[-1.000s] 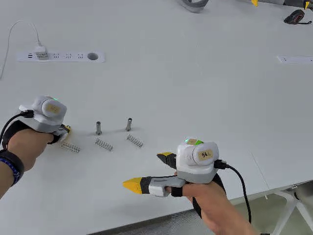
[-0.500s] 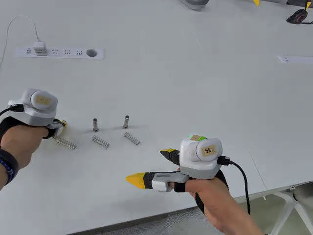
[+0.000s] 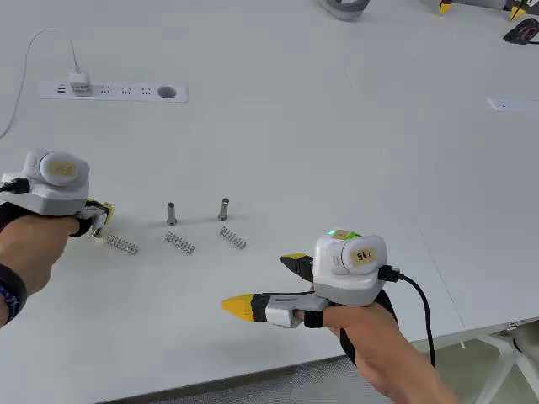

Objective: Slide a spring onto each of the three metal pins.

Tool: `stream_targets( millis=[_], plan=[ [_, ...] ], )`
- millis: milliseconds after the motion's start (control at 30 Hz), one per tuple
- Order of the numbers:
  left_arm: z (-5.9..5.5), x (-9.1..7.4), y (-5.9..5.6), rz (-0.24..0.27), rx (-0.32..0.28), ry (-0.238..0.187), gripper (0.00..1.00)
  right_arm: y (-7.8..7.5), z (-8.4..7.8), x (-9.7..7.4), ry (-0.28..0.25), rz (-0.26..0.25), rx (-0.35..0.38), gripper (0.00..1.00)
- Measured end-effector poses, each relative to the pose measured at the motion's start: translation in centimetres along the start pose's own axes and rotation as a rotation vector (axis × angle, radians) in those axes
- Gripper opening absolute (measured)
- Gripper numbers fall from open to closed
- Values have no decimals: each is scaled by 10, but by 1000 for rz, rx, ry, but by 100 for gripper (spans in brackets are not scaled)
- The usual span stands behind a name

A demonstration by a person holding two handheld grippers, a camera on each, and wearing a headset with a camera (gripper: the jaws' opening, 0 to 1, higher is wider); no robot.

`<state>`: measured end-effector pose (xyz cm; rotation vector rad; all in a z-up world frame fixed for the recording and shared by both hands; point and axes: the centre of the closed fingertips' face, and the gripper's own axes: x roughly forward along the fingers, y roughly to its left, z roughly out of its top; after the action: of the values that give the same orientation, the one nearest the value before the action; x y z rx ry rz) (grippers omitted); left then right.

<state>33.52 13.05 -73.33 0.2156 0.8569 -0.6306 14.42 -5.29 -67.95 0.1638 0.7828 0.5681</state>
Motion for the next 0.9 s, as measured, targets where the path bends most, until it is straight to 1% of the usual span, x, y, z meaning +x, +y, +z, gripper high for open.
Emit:
stream_targets(
  millis=[267, 700, 800, 900],
  plan=[
    [-1, -7, 2, 4, -11, -11, 8, -1, 0, -1, -2, -7, 2, 84],
    [-9, -25, 7, 23, -21, -24, 8, 5, 2, 1, -7, 4, -3, 84],
    [-10, -29, 11, 34, -45, -31, 8, 7, 4, 1, -11, 8, -5, 84],
    [-11, -30, 13, 39, -54, -35, 8, 7, 4, 2, -11, 8, -8, 84]
  ],
)
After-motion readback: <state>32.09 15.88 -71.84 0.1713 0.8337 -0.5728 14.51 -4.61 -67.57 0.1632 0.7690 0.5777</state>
